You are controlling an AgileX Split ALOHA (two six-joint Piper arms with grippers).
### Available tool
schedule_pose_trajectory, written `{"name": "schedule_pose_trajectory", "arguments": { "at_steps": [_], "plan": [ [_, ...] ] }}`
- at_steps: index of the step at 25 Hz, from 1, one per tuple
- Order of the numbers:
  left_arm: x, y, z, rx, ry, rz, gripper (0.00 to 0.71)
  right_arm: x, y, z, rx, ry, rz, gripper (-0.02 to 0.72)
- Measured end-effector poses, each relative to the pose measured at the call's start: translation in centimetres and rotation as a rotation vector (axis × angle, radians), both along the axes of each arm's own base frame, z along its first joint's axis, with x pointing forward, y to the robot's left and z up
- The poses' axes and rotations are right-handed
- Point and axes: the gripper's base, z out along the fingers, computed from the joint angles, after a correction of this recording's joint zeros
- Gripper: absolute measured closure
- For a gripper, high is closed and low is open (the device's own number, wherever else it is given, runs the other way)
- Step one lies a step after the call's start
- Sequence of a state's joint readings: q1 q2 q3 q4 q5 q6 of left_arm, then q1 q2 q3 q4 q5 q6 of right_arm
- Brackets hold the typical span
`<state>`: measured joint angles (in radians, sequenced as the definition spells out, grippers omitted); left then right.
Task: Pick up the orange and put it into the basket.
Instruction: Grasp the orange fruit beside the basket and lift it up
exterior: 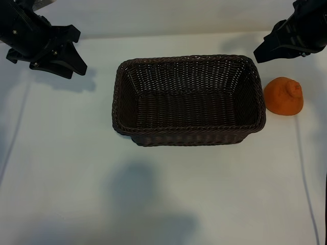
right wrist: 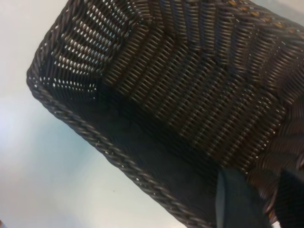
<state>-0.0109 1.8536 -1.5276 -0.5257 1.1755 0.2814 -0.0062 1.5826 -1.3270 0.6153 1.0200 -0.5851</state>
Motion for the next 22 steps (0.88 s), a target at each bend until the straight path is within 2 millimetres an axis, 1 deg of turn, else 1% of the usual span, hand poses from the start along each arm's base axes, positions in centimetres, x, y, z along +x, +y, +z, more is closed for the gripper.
{"name": "schedule_pose_trajectory", "arguments": {
  "at_steps": [4, 7, 9, 13, 16, 19, 22],
  "plan": [
    [0.0, 0.0, 0.0, 0.0, 0.0, 0.0, 0.312, 0.1, 0.0, 0.0, -0.002, -0.008, -0.005, 0.457],
    [0.0, 0.0, 0.0, 0.0, 0.0, 0.0, 0.312, 0.1, -0.2, -0.1, -0.03, -0.007, -0.001, 0.417],
    [0.0, 0.0, 0.0, 0.0, 0.0, 0.0, 0.312, 0.0, -0.4, -0.2, -0.055, 0.002, -0.009, 0.356],
    [0.0, 0.0, 0.0, 0.0, 0.0, 0.0, 0.312, 0.0, -0.9, -0.5, -0.097, 0.029, -0.044, 0.198],
    [0.0, 0.0, 0.0, 0.0, 0.0, 0.0, 0.312, -0.1, -1.4, -0.7, -0.15, 0.043, -0.068, 0.107],
    [0.0, 0.0, 0.0, 0.0, 0.0, 0.0, 0.312, -0.1, -1.9, -0.9, -0.212, 0.054, -0.091, 0.08],
    [0.0, 0.0, 0.0, 0.0, 0.0, 0.0, 0.312, 0.0, -2.4, -1.0, -0.253, 0.051, -0.118, 0.086]
  ]
}}
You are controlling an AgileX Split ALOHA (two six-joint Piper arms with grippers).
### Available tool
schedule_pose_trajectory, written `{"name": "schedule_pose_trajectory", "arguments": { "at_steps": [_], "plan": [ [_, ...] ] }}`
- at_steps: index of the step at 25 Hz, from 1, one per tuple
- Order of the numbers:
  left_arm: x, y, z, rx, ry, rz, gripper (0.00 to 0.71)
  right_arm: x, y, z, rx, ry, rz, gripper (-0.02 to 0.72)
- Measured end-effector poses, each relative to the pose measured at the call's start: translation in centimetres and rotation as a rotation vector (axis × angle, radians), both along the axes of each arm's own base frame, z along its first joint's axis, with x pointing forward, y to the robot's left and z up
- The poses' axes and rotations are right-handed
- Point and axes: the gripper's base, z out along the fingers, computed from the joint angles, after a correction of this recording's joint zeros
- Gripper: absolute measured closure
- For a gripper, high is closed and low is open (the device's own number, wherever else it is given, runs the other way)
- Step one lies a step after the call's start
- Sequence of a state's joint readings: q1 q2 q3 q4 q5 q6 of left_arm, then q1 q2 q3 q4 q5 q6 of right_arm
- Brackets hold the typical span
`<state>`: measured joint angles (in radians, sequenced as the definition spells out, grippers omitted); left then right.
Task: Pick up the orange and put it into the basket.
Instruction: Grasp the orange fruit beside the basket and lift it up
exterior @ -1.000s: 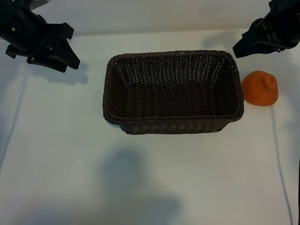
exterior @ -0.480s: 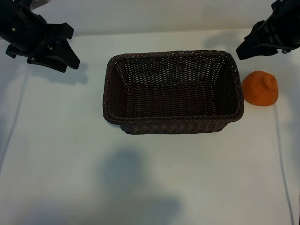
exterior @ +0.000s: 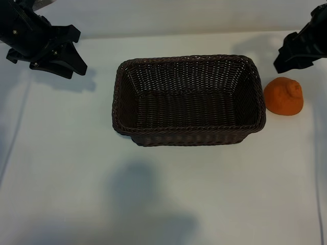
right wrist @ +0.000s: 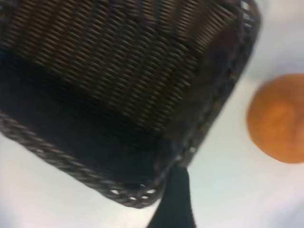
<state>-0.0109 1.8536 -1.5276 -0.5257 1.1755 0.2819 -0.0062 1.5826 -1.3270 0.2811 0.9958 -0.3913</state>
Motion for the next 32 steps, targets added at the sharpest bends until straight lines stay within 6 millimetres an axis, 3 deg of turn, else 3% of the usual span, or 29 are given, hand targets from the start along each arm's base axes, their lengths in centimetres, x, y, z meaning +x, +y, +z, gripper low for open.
{"name": "schedule_pose_trajectory", "arguments": {
  "at_steps": [6, 11, 21, 32],
  "plan": [
    [0.0, 0.0, 0.0, 0.001, -0.01, -0.019, 0.312, 0.4, -0.2, 0.2, -0.008, -0.048, -0.029, 0.158],
    [0.0, 0.0, 0.0, 0.002, -0.012, -0.023, 0.312, 1.1, -0.3, -0.4, -0.01, -0.055, -0.052, 0.172],
    [0.0, 0.0, 0.0, 0.002, -0.012, -0.023, 0.312, 3.9, -0.7, -6.6, -0.051, 0.094, -0.079, 0.174],
    [0.0, 0.0, 0.0, 0.002, -0.012, -0.023, 0.312, 5.6, -1.6, -9.7, -0.144, 0.079, -0.106, 0.174]
  ]
}}
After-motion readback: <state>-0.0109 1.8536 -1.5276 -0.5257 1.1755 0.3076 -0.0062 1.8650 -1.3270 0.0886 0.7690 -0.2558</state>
